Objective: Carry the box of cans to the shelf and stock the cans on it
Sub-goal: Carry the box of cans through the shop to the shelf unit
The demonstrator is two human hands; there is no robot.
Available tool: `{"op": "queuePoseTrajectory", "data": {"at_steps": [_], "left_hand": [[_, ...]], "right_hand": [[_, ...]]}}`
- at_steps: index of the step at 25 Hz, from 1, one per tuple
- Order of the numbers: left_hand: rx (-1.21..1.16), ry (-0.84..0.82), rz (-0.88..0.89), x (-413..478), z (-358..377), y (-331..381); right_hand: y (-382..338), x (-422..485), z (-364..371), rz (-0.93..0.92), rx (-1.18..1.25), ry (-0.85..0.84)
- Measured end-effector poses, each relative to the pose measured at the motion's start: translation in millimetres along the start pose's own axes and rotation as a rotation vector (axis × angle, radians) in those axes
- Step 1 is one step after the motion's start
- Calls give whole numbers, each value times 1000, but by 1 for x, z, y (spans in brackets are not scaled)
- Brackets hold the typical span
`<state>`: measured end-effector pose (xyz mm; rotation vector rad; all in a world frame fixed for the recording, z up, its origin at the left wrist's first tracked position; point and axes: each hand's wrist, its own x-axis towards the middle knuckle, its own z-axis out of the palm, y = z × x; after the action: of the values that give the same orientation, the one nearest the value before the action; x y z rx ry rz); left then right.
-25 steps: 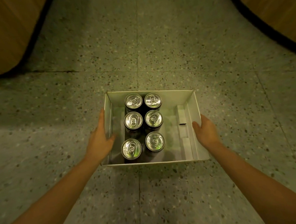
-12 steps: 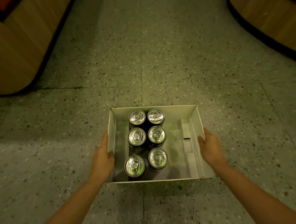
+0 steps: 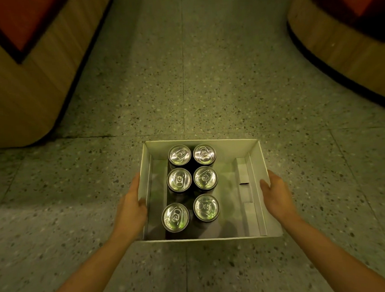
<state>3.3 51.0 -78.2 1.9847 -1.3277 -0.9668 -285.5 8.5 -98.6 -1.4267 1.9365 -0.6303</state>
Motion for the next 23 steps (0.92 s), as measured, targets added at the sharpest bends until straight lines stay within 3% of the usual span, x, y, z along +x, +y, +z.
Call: {"op": "queuePoseTrajectory", "data": {"at_steps": [13, 23], "left_hand": [[72, -7, 51, -62, -269, 337], [60, 92, 143, -104, -444, 565]], "right_hand": [[-322, -51, -295, -4, -49, 15], [-553, -76, -489, -139, -167, 89]]}}
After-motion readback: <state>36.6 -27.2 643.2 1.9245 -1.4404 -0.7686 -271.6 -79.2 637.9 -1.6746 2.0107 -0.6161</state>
